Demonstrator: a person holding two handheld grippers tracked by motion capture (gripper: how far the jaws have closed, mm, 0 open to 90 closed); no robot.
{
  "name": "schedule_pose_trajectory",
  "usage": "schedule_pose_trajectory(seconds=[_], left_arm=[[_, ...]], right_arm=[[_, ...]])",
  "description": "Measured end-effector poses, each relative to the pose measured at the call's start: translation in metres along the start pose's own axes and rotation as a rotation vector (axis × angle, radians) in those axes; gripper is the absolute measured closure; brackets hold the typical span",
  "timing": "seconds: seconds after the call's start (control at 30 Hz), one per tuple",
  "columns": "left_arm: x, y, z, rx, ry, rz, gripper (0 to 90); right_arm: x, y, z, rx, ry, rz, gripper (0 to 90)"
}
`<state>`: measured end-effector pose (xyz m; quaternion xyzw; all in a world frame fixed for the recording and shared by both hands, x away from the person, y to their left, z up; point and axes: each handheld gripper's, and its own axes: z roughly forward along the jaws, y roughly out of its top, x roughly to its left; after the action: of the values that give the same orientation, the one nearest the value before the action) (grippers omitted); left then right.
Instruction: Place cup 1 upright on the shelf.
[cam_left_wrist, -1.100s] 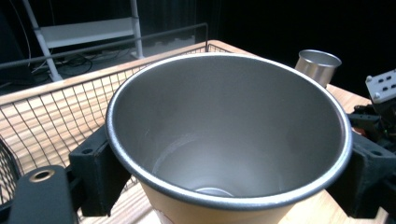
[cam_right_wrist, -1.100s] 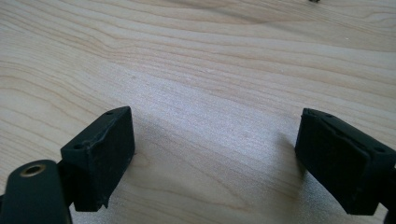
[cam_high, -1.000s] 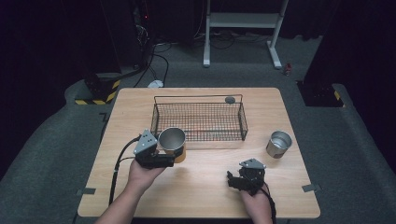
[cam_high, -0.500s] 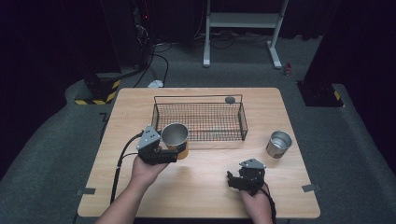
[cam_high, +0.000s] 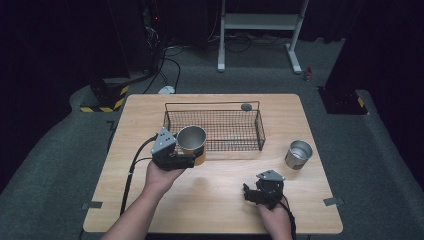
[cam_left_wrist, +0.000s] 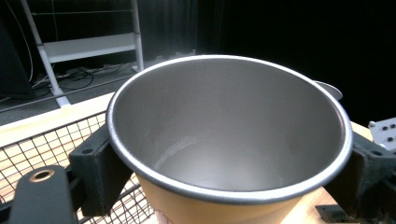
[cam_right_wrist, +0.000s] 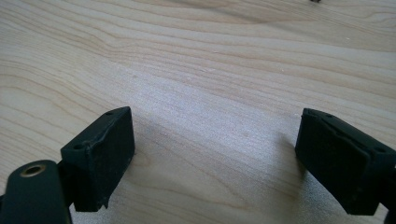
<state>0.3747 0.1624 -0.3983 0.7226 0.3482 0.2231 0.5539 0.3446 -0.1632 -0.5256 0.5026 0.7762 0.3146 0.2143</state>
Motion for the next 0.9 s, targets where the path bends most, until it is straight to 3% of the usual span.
schedule_pose_trajectory(seconds=[0.23,0.37,0.53,0.9], left_arm=[[0.000,0.009,0.009,0.012,0.012,0.009,14.0],[0.006,0.014,0.012,0.012,0.022,0.010,14.0],[0.015,0.018,0.017,-0.003,0.030,-0.019,14.0],[0.031,0.029,0.028,-0.014,0.078,-0.009,14.0]], right_arm=[[0.000,0.000,0.000,0.000,0.002,-0.001,11.7],[0.000,0.000,-0.001,0.000,0.004,-0.005,11.8],[0.000,0.000,-0.001,0.001,0.006,-0.006,11.8],[0.001,-0.001,-0.001,0.004,0.007,0.001,11.7]])
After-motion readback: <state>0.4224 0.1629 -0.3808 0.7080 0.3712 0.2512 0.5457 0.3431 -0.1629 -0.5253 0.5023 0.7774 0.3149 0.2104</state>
